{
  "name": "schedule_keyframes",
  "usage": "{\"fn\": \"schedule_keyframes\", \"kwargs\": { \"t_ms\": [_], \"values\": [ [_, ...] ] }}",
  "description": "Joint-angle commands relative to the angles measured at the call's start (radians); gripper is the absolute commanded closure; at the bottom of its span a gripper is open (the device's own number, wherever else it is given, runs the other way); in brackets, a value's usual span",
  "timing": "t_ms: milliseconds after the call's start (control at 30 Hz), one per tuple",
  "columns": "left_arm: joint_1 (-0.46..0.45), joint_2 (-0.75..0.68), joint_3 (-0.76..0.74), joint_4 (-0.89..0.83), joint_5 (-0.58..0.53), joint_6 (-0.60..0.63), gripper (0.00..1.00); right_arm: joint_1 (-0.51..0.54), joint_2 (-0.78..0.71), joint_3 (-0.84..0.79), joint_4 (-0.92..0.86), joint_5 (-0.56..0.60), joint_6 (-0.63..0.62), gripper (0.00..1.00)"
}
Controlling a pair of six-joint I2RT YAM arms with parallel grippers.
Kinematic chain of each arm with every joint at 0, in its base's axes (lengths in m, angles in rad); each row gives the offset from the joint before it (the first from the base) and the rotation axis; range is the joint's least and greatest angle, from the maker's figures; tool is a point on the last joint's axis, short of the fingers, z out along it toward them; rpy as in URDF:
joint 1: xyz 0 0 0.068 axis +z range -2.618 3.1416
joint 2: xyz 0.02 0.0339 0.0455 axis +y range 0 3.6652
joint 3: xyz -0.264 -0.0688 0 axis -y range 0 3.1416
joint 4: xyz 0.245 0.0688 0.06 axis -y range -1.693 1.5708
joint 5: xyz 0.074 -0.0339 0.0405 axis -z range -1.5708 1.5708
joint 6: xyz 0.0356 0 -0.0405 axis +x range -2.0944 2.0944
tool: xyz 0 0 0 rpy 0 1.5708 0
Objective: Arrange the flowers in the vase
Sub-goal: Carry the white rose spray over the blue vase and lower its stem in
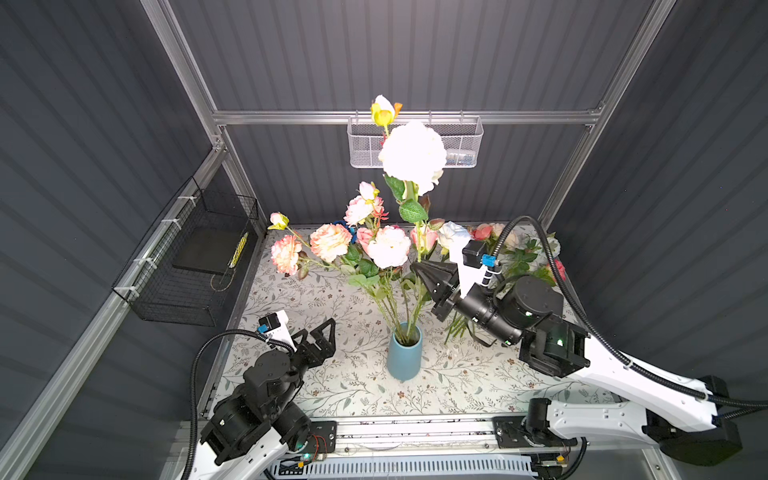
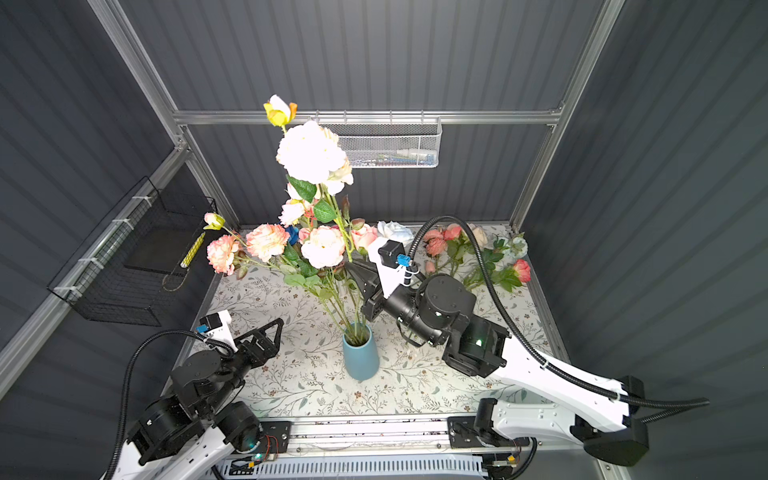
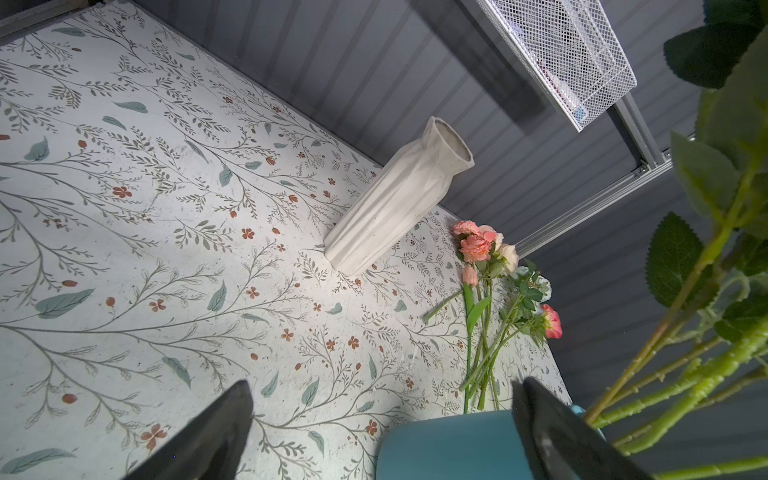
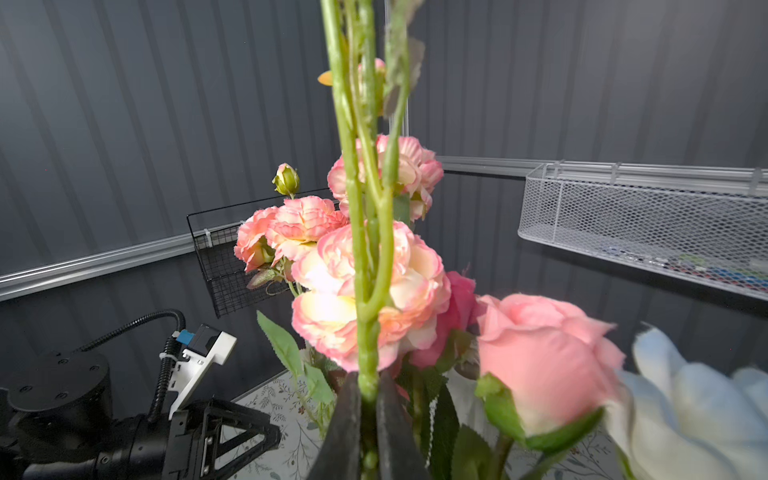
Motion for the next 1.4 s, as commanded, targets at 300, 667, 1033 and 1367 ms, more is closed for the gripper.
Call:
{"fn": "schedule_keyframes", "kwargs": {
  "t_ms": [300,667,1033,1367],
  "values": [
    [-0.001,-0.012,0.026,-0.016,-0.008,0.007,0.00,0.049,0.005,-0.104,0.110,0.097,-0.029,1.00],
    [-0.001,-0.014,0.028,-0.018,-0.007,0.009,0.00,0.088,-0.045,-0.282,0.127,0.121,0.073,0.96],
    [0.000,0.010,0.030,-0.001,0.006,0.012,0.00,0.089,-0.078,-0.385,0.088,0.138,0.170,0.72],
    [0.000,0.018,0.022,0.011,0.012,0.012,0.00,0.090,-0.134,-0.439,0.038,0.135,0.224,0.50]
  ]
}}
